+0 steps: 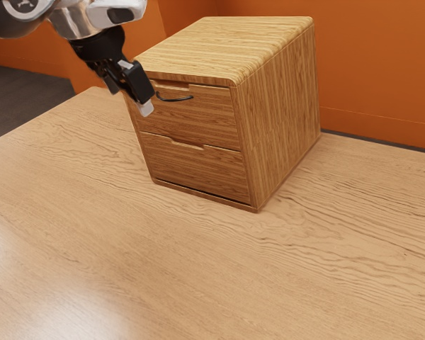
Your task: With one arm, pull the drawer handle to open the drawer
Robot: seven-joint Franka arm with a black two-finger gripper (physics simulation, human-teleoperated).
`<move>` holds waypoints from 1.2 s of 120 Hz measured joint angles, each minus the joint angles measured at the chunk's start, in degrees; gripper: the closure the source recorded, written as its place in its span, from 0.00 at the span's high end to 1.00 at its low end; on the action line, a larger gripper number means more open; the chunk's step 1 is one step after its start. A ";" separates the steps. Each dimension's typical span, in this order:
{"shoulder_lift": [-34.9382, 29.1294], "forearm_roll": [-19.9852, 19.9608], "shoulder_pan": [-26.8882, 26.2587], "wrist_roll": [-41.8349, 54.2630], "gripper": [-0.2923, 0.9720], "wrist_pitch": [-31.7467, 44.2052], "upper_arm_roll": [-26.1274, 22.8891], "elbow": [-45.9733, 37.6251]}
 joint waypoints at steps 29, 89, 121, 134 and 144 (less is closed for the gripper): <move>0.08 -0.88 -1.94 1.39 0.77 -0.69 0.09 -1.89; -15.14 4.32 -11.17 34.40 0.77 10.68 9.80 -31.22; -12.89 -3.42 -12.72 53.06 0.77 21.58 12.42 -31.78; -8.04 -4.60 -12.27 58.62 0.77 23.89 14.87 -26.20; -4.26 -6.29 -10.57 62.30 0.77 24.99 15.44 -22.15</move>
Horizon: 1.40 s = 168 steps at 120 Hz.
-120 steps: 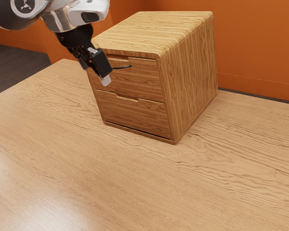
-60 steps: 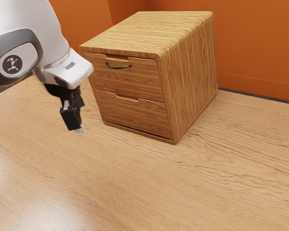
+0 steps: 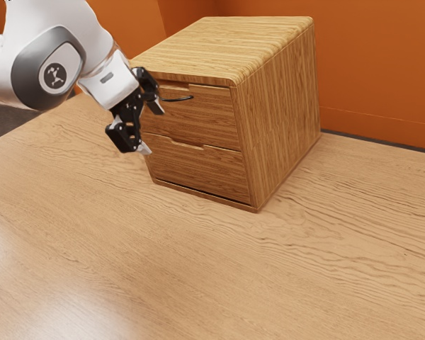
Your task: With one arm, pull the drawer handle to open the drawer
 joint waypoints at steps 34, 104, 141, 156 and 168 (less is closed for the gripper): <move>2.63 -5.09 19.00 9.17 0.77 1.50 -11.11 3.92; 7.19 -7.57 17.68 18.54 0.77 1.64 -18.85 6.24; 7.51 -8.38 24.27 20.77 0.77 1.60 -15.78 7.66; 7.52 -8.62 27.65 21.41 0.77 1.59 -16.75 7.68; 7.67 -8.82 25.81 21.83 0.77 1.58 -15.12 7.71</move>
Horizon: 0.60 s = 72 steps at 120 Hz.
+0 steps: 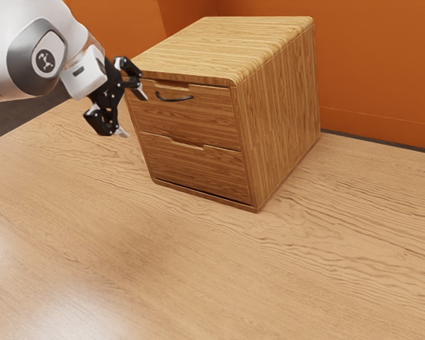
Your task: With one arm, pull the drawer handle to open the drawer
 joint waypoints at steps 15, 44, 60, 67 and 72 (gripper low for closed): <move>0.73 -0.09 -1.28 0.44 0.77 0.00 -0.80 0.09; 1.53 0.07 -4.92 1.07 0.77 -0.01 0.24 0.29; 1.53 0.05 -3.78 1.33 0.77 0.00 0.46 0.29; 1.53 -0.01 -3.47 1.43 0.77 0.00 0.47 0.29; 1.53 -0.08 -3.35 1.49 0.77 0.01 0.47 0.30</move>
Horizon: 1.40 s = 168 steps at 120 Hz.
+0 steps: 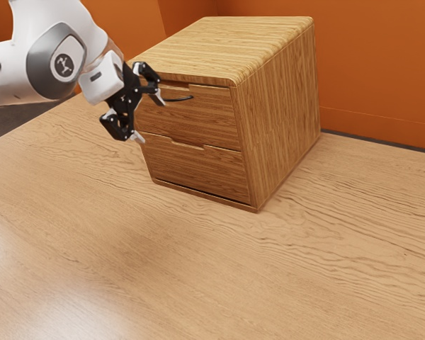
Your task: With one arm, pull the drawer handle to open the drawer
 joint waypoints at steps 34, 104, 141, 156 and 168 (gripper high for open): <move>5.16 -0.55 0.66 0.34 0.77 0.36 0.05 7.34; 7.01 -1.65 0.96 0.69 0.78 0.64 0.19 7.30; 6.74 -1.91 1.23 0.77 0.70 0.63 0.32 6.76; 6.26 -1.92 1.03 0.77 0.66 0.64 0.39 6.40; 5.47 -1.88 0.92 0.78 0.67 0.67 0.42 5.22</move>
